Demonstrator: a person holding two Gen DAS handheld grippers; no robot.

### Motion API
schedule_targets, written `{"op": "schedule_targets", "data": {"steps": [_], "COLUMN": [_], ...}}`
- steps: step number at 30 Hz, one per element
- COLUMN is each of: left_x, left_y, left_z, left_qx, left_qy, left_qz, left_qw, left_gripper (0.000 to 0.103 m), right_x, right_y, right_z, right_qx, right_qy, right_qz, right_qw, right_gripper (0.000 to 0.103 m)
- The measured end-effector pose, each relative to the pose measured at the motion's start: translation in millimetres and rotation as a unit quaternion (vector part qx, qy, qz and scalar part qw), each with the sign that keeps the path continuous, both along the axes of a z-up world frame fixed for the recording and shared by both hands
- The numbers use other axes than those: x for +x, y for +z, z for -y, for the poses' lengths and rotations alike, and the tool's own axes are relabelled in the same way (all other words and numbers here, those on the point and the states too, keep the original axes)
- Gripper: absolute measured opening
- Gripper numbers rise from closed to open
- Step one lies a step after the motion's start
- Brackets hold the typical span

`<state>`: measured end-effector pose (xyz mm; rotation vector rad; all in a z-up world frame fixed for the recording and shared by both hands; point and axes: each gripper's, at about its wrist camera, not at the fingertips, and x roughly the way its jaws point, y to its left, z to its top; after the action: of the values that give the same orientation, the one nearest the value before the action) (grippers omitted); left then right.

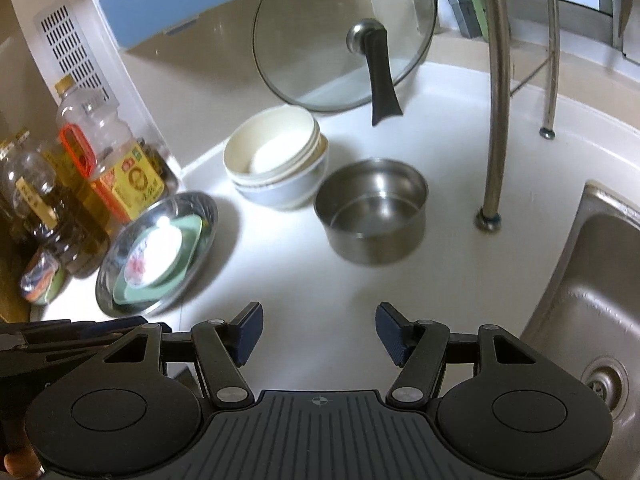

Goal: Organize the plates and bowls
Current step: 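Open both grippers and pull back from the bowl stack, then move both grippers to the rim of the small steel pot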

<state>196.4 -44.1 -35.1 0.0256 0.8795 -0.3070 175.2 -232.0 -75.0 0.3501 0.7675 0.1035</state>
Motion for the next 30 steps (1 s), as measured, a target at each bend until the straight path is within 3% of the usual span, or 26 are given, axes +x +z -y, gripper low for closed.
{"op": "schedule_targets", "data": {"steps": [15,30], "left_x": [-19,-17], "left_y": [-10,-12], "left_z": [7,17], "left_qx": [0.006,0.013], "left_qy": [-0.004,-0.024], "left_qz": [-0.009,-0.003], "left_qw": [0.9999,0.9996], "left_gripper": [0.022,0.022], "right_x": [-24,-22], "right_y": [-11,-13], "right_z": [-4,-5], "right_qx": [-0.017,-0.025], "right_qy": [0.005,0.004], "right_qz": [-0.025,-0.03], "right_qw": [1.0,0.999], "right_gripper": [0.063,0.063]}}
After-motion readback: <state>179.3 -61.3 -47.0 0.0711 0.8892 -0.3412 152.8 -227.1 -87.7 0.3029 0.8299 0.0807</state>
